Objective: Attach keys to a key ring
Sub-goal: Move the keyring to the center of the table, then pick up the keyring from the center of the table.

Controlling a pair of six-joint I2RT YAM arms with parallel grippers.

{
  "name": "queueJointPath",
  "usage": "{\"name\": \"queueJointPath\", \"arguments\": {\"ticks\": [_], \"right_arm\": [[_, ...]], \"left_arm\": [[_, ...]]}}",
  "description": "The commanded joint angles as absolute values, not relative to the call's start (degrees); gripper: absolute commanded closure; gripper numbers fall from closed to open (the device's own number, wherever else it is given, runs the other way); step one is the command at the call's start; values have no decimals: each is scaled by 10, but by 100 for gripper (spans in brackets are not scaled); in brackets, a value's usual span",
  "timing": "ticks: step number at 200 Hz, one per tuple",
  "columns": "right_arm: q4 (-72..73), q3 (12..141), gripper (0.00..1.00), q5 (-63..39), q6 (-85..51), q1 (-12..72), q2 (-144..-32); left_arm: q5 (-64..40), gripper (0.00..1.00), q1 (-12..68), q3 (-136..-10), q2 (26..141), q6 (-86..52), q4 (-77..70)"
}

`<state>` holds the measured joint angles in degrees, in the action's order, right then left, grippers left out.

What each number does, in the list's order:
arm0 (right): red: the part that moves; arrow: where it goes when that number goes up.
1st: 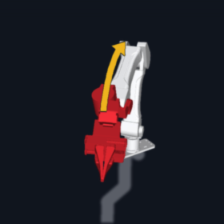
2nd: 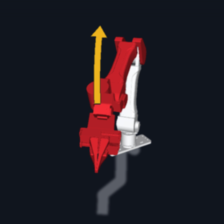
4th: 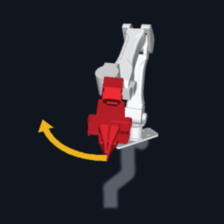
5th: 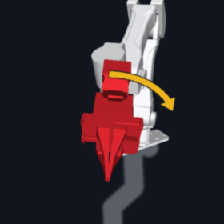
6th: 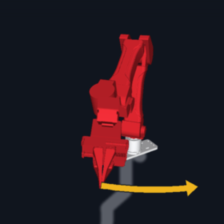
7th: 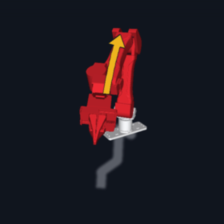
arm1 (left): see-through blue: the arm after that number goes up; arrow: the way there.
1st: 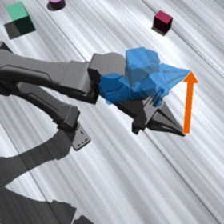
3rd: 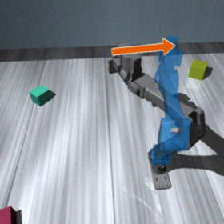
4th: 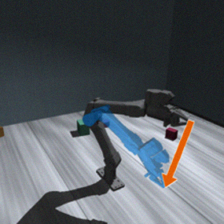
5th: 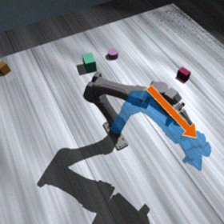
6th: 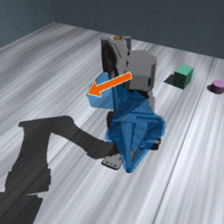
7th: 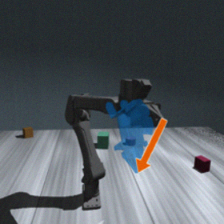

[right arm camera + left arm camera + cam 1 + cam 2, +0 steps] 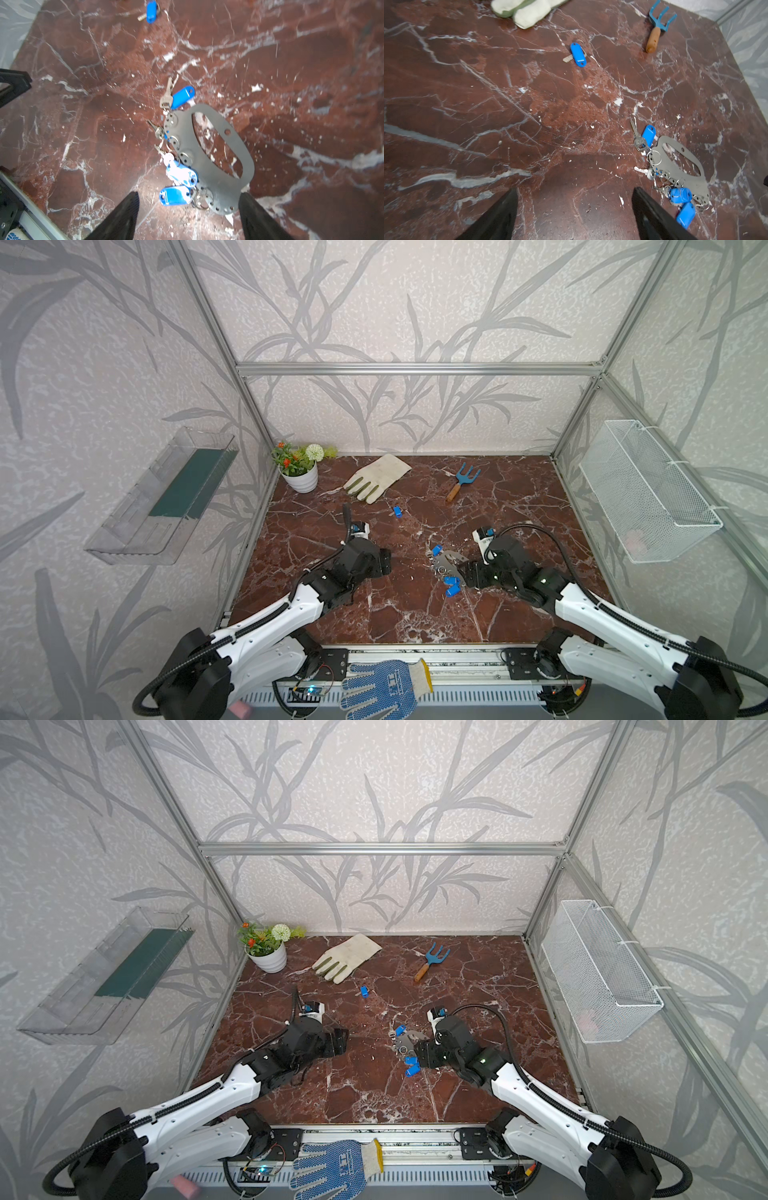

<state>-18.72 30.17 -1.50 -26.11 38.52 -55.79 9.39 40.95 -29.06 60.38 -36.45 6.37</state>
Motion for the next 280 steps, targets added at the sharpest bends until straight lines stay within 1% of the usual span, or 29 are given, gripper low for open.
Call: {"name": "queueJointPath", "arguments": {"ticks": [1,12,30,46,59,81,93,113,123,139,167,203,250,275,280], "right_arm": [[-213,271,26,-40,-306,391,-562],[-188,259,27,-59,-325,398,-568],[-166,260,27,-54,-340,410,-590],[-145,267,27,-67,-354,412,-623],[-121,274,29,-88,-362,414,-652],[-96,299,31,-105,-361,428,-701],[-87,314,35,-112,-362,436,-727],[-90,346,35,-124,-351,443,-762],[-89,358,38,-129,-346,446,-774],[-91,377,38,-134,-338,452,-788],[-138,404,38,-116,-307,455,-788],[-219,397,40,-59,-269,455,-749],[-263,359,43,-18,-293,455,-715],[-262,353,47,-18,-311,455,-730],[-264,353,50,-21,-313,455,-735]], "left_arm": [[117,14,441,-307,641,-329,33],[133,14,457,-316,665,-320,33],[144,14,473,-339,699,-312,41],[157,9,485,-353,721,-306,47],[165,8,493,-364,732,-303,57],[166,8,502,-369,737,-301,58],[166,8,505,-367,736,-298,52],[165,8,507,-363,730,-298,47],[164,8,508,-361,728,-296,44],[162,8,509,-359,724,-294,45],[156,8,510,-352,718,-293,34],[132,9,510,-346,716,-282,23],[126,9,510,-342,716,-285,5],[130,9,511,-338,717,-287,-3],[130,9,511,-340,718,-287,0]]}}
